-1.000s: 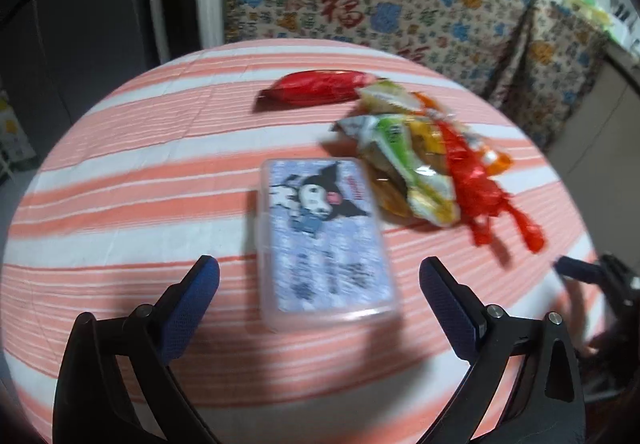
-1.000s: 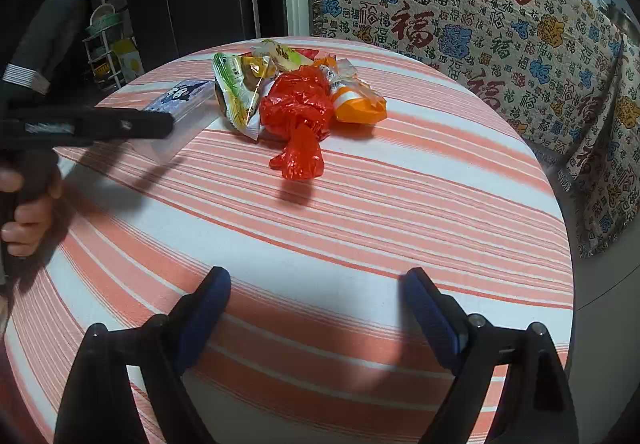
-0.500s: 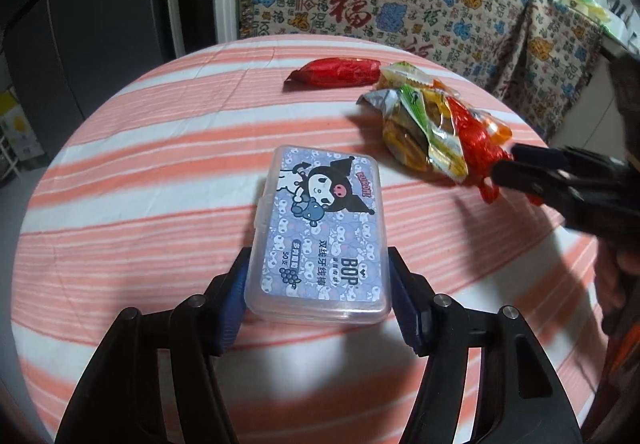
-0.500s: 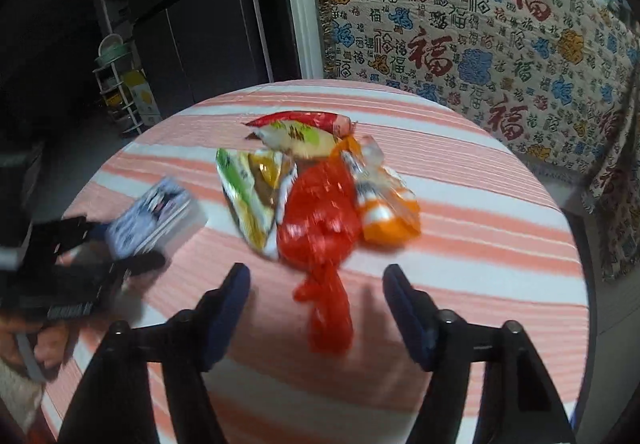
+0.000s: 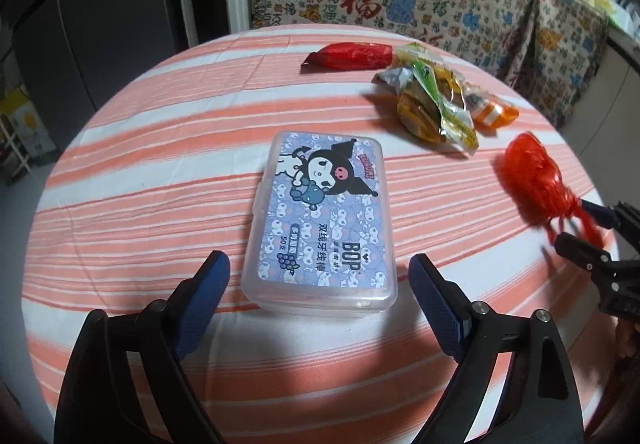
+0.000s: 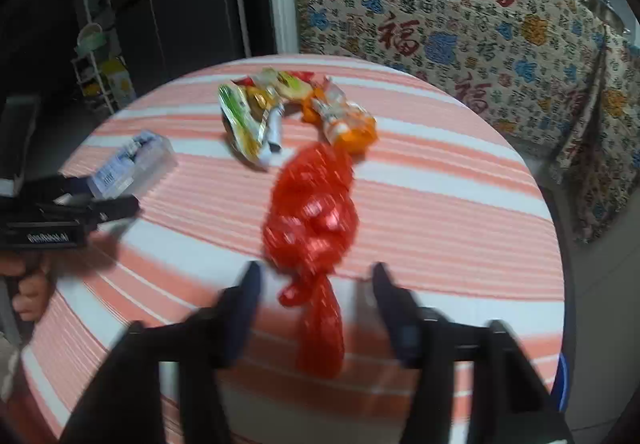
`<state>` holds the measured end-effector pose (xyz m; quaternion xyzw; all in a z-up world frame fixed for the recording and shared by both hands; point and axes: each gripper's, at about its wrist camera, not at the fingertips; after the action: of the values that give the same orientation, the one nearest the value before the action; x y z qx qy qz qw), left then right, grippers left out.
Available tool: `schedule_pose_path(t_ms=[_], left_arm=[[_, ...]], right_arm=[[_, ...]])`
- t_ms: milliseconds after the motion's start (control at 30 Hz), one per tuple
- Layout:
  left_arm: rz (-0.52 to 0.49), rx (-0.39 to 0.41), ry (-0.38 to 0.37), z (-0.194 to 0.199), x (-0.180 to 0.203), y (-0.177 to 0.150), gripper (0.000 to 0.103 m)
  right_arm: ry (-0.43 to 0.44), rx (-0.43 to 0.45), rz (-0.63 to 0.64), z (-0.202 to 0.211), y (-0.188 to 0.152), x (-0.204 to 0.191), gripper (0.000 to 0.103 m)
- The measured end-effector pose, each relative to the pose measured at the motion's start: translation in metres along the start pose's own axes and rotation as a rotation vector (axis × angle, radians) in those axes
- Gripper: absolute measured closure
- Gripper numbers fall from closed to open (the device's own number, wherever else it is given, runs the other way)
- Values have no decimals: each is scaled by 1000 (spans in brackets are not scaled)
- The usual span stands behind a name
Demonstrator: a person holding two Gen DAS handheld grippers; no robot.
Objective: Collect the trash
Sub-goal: 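Grasp the clear Kuromi plastic box with the left tool while the right tool grasps the red plastic bag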
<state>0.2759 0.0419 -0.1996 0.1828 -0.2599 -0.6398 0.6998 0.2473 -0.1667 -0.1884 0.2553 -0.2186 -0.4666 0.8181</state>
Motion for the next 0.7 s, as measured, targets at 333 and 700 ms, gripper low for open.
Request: schedule_pose_path(t_ms=[333,700], left_arm=[[11,-12,52,-14,-6,12,0],[-4,-28,-10,-7,-6,18,4]], right_arm=[[-7,-44,-18,-46,24,12,32],[69,-48,-46,-33,32,23,31]])
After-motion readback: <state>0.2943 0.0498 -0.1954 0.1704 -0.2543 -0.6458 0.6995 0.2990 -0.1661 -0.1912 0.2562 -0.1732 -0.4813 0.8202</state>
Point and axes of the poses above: each gripper's, at about its wrist camera, not at the fingertips, and z roughly against the way its jaws point, x to its right, y to its top, and after that the axes turned 11 degrees about z, right-handed
